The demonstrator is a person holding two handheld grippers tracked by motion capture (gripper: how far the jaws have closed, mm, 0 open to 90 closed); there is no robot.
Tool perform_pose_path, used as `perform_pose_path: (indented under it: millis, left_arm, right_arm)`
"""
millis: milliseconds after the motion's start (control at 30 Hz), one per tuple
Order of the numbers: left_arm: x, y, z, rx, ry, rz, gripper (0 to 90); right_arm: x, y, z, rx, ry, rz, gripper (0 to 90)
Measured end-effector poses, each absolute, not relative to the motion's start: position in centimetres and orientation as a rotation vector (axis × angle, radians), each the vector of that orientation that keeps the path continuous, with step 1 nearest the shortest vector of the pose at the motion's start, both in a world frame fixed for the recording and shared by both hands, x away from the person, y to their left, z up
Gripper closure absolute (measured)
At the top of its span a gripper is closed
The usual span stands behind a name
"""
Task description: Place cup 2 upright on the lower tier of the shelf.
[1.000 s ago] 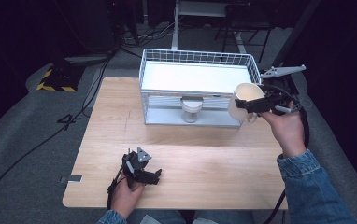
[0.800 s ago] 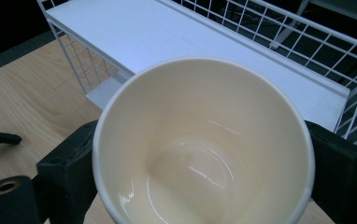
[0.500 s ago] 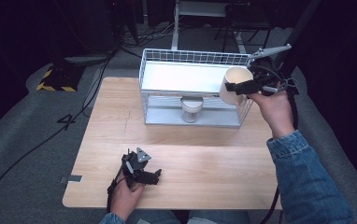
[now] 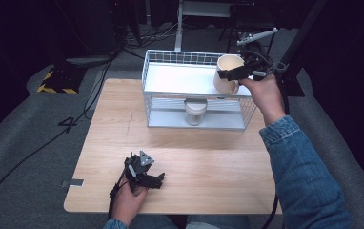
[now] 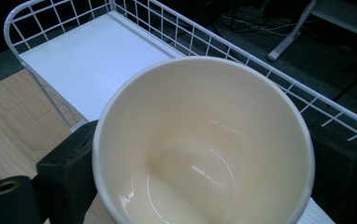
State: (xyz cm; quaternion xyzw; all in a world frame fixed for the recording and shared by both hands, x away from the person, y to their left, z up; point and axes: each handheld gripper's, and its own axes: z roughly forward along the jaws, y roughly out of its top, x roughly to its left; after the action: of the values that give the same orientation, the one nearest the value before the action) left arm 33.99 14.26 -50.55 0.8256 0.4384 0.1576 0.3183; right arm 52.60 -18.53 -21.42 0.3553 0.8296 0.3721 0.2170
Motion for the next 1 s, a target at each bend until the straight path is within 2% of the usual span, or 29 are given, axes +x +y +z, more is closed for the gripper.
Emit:
perform_pose_path:
  millis: [533,1000]
  left_arm:
    - [34.2,13.9,-50.6,2.169,1.156,0.411,0.2]
    - [34.3,13.7,-50.6,2.172,1.149,0.411,0.2]
  right_arm:
    - [56.1,-16.9,-21.5,0.992,2.288,1.07,10.2]
    - [57.6,-15.0,-22.3,1.007,2.302,1.056,10.2]
